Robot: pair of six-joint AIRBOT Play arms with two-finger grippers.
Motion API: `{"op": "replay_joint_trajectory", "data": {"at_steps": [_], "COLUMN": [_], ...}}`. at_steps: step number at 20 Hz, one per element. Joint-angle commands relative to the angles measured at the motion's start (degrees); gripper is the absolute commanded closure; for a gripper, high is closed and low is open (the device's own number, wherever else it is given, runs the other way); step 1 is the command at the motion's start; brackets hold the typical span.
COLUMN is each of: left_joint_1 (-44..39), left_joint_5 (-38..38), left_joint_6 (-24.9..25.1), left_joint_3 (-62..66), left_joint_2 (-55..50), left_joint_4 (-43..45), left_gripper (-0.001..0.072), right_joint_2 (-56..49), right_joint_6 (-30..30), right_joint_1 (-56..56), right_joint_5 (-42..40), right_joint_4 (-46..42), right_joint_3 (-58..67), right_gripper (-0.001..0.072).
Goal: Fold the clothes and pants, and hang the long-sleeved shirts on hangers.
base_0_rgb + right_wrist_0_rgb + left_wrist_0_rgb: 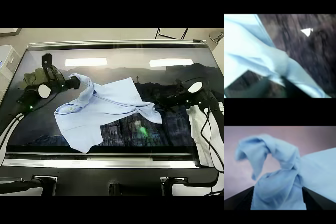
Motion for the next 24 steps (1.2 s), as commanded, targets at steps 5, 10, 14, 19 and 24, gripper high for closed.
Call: {"op": "replay_joint_trajectory", "data": {"at_steps": [5, 10, 14, 19, 24], "left_joint_1": [20.8, 26.3, 24.4, 21.7, 21.7], "left_joint_5": [-48.2, -43.4, -34.7, -32.3, -32.3], "left_joint_6": [5.6, 12.4, 15.1, 14.1, 14.0], "left_joint_3": [0.0, -17.1, -23.5, -25.0, -24.7], "left_joint_2": [-0.5, 0.6, 0.6, 0.0, 1.5], "left_joint_4": [-1.7, -13.9, -22.2, -22.4, -22.4], "left_gripper": [-0.0009, -0.0005, 0.0125, 0.0330, 0.0682], "right_joint_2": [-0.9, -0.9, -0.9, -1.5, -2.6], "right_joint_6": [-2.5, -7.3, -8.5, -11.1, -11.7], "right_joint_1": [-14.0, -17.1, -16.3, -10.6, -4.7], "right_joint_5": [14.1, 18.6, 16.5, 12.7, 8.0], "right_joint_4": [-7.7, -5.6, -1.7, -1.5, -1.5], "right_joint_3": [3.3, -4.5, -6.8, -8.3, -9.1], "right_gripper": [0.0052, 0.0046, 0.0018, 0.0018, 0.0040]}}
